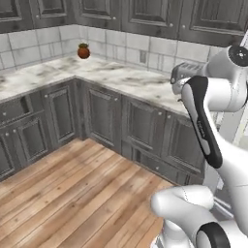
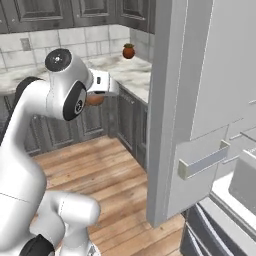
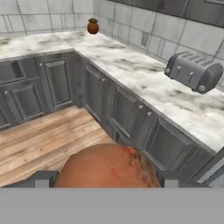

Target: Grab the lemon and onion from the fridge, place them in the blender, close the lid, and turn on the blender to create a marinade.

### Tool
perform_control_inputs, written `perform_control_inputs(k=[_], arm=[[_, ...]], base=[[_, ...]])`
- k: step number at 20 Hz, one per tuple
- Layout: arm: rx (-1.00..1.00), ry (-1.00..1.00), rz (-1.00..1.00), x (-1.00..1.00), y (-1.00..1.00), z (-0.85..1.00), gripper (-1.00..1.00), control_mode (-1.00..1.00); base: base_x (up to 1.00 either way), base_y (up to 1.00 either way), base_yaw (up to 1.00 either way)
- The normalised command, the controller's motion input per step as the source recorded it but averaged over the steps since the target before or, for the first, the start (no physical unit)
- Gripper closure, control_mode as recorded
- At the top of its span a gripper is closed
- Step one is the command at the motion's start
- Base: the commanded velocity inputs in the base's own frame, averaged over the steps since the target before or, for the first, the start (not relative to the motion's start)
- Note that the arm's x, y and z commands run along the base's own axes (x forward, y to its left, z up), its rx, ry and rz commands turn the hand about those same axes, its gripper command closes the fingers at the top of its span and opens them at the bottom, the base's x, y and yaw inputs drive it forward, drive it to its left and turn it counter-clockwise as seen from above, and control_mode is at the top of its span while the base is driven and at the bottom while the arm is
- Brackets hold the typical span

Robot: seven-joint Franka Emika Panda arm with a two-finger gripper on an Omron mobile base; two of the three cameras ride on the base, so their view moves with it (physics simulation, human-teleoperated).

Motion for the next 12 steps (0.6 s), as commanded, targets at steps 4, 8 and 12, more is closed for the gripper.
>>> perform_control_inputs(k=[4,8,12], arm=[[0.00,0.00,0.00,0.00,0.00,0.00,1.00,1.00],[0.00,0.00,0.00,0.00,0.00,0.00,1.00,1.00],[0.00,0.00,0.00,0.00,0.00,0.00,1.00,1.00]], base=[[0.77,0.38,0.51],[0.80,0.47,0.50],[0.50,0.58,0.56]])
